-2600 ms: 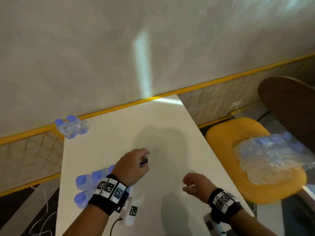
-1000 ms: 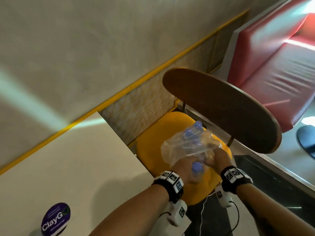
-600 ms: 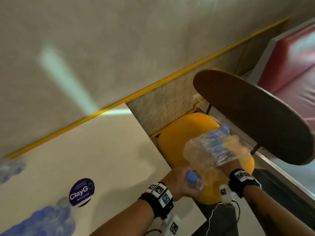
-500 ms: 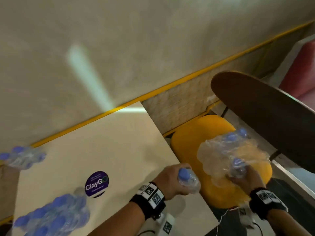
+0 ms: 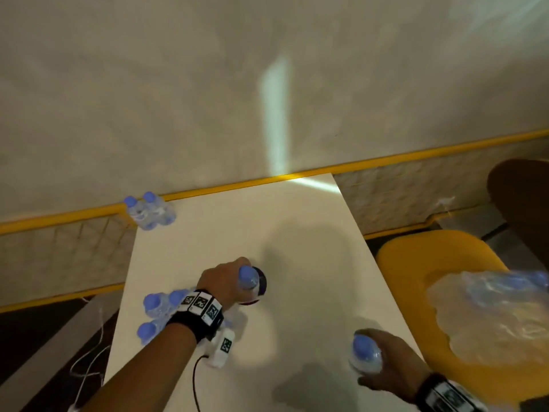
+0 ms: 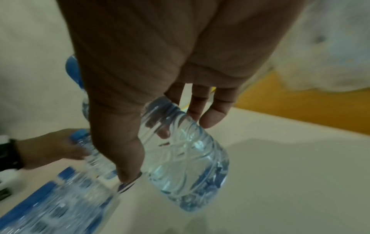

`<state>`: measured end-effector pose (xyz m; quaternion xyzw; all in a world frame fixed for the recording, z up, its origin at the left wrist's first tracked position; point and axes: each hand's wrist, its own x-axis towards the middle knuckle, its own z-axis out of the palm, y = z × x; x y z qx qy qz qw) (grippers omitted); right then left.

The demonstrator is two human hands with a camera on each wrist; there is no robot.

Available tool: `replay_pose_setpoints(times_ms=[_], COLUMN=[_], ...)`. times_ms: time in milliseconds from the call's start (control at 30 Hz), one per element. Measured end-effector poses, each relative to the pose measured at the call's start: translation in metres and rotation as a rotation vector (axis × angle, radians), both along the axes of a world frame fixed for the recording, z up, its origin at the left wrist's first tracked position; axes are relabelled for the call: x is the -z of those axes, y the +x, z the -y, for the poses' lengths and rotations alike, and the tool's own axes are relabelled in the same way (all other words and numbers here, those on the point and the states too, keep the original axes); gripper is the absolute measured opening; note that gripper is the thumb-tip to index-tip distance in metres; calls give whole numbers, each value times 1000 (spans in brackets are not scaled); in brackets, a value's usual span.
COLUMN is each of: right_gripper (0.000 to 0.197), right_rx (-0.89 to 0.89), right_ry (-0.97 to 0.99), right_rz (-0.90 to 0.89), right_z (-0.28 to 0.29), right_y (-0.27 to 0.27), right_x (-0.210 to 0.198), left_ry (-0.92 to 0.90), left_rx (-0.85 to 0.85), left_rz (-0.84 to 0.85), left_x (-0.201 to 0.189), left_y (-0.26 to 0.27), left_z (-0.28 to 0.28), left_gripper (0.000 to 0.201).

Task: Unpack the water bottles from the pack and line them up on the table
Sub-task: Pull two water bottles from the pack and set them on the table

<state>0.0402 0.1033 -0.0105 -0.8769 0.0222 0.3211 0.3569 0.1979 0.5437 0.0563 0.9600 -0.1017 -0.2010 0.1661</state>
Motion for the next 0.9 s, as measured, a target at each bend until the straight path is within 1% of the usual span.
replay_pose_setpoints(times_ms=[33,67,100,133,167,200,233,300,367,467,533,667,733,800,833,900], right_gripper=[85,83,79,75,71,69,69,70,69,64,62,64,54,42,44,60], right_rx=[-89,-58,-108,-160,-195,-174,-162,-175,-109,-46,-20,7,-26,-4,30,96], right_ry=[-68,-84,-61,-64,-66,-72,-72,-75,-46,-67,-71,-65,-66,-31,-11,13], right_rz=[143,186,220,180,193,181,207,211,220,223,223,217,200,179,178,157], right_z=[-77,-119,-145,-167,-192,-213,-228,-265,-287,-310,-321,-333,-340,-345,-346,-344], right_y=[13,21,31,43,53,63,71,81,90,97,100,100,99,95,93,89], right_x=[-22,-25,-27,-30,-41,-43,-37,-35,-21,-19,-13,4,5,10,15,23], left_ry=[36,58,64,55,40,29,22,17,33,43,39,39,46,58,70,90], left_rx=[3,-5,-10,-10,-7,-5,-7,-7,4,20,27,68,88,123,144,180], left_rz=[-9,-25,-41,-56,-62,-63,-69,-82,-68,-39,-31,-39,-46,-64,-78,-99], left_x=[4,8,13,19,25,29,32,38,39,44,46,48,48,46,45,42], left_y=[2,3,4,5,6,7,9,14,16,18,18,19,18,18,19,19], left_z=[-9,-17,-25,-32,-38,-43,-46,-49,-50,-51,-53,-57,-59,-60,-61,-61], left_gripper=[64,60,57,56,56,55,54,51,47,43,42,43,45,47,47,47])
